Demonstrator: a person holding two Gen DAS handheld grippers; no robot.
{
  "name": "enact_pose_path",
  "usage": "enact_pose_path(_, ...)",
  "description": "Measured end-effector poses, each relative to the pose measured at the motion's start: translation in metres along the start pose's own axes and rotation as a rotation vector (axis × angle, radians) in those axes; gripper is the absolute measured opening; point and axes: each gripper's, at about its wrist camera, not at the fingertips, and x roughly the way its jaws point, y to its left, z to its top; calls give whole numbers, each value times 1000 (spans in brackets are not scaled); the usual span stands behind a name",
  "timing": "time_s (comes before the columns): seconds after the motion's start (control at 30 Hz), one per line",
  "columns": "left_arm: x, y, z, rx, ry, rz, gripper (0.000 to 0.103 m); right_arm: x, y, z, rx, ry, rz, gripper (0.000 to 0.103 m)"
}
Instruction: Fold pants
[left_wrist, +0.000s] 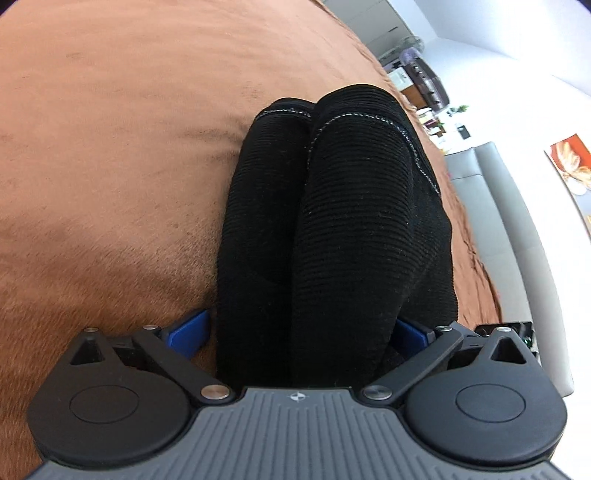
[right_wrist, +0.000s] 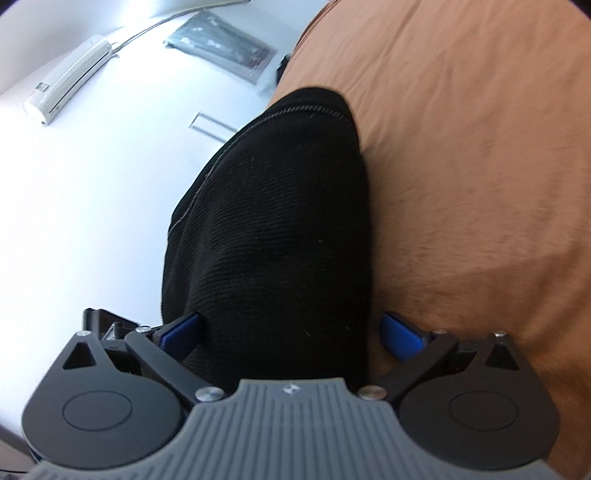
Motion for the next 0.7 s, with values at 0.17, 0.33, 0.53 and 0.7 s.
enact_pose_path(0.17,2,-10,-2,19,-19,4,103,19,7,6,-34,71,16,97)
enact_pose_path(0.33,-14,-29,-11,63,-63,22,76,14,18,2,-46,53,-25,73)
enact_pose_path(0.53,-52,-63,-33,110,-72,-78,69,-35,60,-10,-60,-11,-21,69)
enact_pose_path(0.7,-60,-105,-88,181,-43,-144,69,-112,81,-46,-61,-59,-41,69)
